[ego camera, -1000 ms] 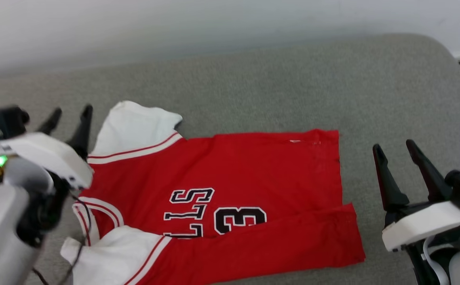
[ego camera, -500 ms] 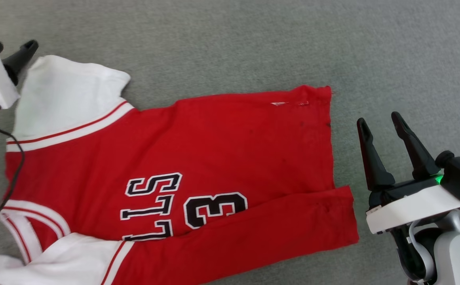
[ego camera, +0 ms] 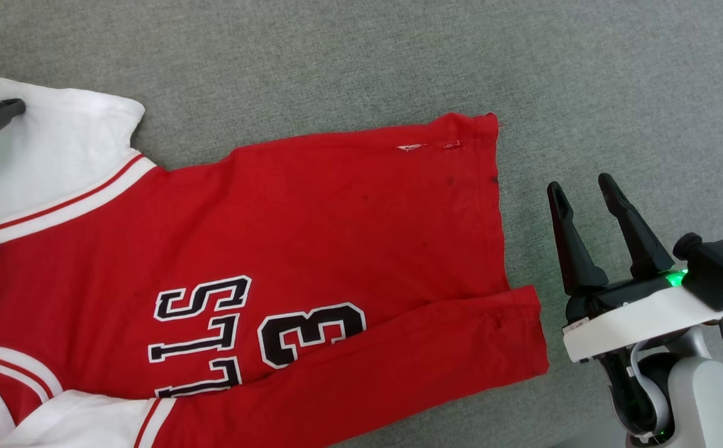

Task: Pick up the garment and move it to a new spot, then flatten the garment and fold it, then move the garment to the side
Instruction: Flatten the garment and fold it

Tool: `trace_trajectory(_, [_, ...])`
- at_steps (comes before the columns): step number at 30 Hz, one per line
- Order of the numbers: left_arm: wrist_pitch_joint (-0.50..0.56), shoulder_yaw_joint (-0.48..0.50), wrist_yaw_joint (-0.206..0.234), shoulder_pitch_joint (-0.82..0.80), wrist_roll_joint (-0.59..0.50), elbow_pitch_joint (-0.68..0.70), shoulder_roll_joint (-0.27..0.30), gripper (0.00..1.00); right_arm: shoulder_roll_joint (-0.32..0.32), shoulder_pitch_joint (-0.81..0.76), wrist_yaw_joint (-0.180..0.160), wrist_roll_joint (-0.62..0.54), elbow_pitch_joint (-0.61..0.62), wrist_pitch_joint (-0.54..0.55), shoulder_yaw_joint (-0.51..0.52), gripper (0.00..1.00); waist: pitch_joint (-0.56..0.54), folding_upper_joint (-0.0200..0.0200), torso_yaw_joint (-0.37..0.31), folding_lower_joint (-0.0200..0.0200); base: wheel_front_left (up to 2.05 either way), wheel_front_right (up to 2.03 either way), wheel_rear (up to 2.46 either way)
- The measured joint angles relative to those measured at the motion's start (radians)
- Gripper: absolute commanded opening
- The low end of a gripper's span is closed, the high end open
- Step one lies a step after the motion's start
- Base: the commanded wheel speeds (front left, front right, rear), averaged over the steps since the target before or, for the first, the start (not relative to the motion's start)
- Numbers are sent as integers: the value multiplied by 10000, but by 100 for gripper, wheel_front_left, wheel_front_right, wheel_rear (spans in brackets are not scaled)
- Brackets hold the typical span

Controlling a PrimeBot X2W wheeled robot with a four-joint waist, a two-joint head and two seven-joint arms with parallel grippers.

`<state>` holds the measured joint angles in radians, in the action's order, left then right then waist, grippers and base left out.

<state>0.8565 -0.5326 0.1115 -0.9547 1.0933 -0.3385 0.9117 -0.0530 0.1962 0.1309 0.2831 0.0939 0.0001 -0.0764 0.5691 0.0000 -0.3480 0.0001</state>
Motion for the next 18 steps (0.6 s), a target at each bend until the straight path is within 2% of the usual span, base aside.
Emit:
trace_trajectory(1, [0, -21, 6, -29, -13, -52, -6, 0, 0, 14, 0, 17, -15, -6, -4, 100, 27, 0, -9, -1, 0, 0, 0])
trace_trajectory(6, [-224, 69, 115, -34, 123, -437, -343, 0, 4, 87, 0, 301, -121, 109, 8, 100, 37, 0, 53, -1, 0, 0, 0])
trace_trajectory(10, [-593, 61, -56, -17, 121, -732, -583, 0, 6, 307, 0, 711, -257, 523, 44, 100, -126, 0, 163, -1, 0, 0, 0])
trace_trajectory(15, [-991, -100, -320, -16, -13, -953, -953, 0, -199, 968, 0, 1563, -727, 1801, 234, 100, -440, 0, 417, 0, 0, 0, 0])
trace_trajectory(18, [-1285, -251, -470, -61, -190, -968, -1315, 0, -545, 1476, 0, 2002, -1411, 3333, 420, 100, -632, 0, 687, 0, 0, 0, 0])
